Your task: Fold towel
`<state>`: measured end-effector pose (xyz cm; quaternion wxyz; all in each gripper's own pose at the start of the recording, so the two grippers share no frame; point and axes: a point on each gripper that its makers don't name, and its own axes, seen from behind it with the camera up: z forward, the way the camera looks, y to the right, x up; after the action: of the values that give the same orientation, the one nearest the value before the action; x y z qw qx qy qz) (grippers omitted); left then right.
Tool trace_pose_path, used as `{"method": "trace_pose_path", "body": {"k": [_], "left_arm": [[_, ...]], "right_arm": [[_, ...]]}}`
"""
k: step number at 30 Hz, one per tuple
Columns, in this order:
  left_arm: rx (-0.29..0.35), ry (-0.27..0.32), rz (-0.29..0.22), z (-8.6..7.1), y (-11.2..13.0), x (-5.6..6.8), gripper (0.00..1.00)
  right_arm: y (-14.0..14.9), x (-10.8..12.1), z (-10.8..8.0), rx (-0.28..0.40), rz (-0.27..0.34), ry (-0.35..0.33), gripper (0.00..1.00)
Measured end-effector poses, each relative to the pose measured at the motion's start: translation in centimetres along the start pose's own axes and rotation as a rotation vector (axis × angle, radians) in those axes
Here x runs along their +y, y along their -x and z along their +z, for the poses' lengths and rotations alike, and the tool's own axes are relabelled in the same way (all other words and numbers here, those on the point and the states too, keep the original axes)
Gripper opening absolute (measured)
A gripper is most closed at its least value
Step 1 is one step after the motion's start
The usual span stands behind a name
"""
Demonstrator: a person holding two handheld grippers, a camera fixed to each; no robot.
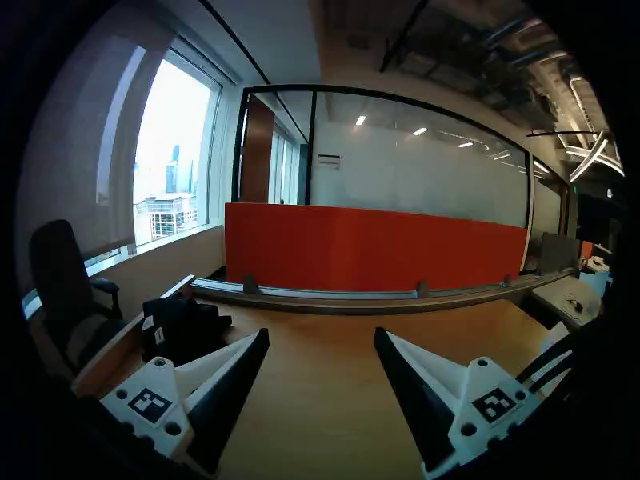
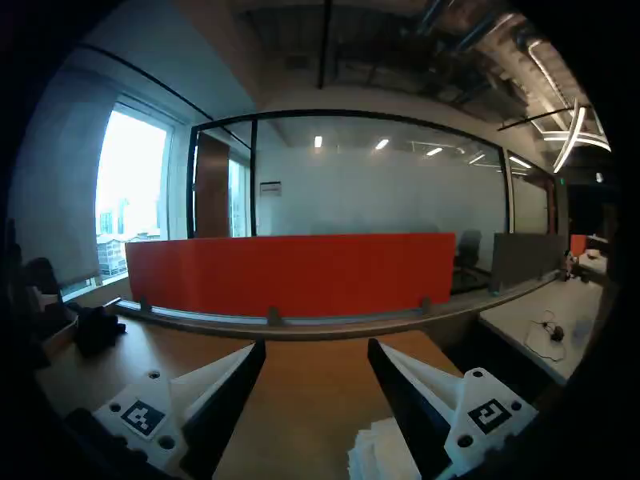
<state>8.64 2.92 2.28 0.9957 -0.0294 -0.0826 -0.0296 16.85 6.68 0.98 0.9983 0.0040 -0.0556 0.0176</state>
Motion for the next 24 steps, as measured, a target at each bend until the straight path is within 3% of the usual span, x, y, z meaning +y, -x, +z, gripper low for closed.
{"method": "trace_pose_path", "body": {"k": [9, 24], "left_arm": [[0.016, -0.001, -0.008, -0.1, -0.3, -0.9, 0.98], [0.03, -0.015, -0.026, -0.2, 0.3, -2.5, 0.98]], "right_arm": [[-0.4, -3.8, 1.0, 0.015, -0.005, -0.027, 0.99], [0.0, -7.1, 1.7, 0.005, -0.015, -0.044, 0.99]]}}
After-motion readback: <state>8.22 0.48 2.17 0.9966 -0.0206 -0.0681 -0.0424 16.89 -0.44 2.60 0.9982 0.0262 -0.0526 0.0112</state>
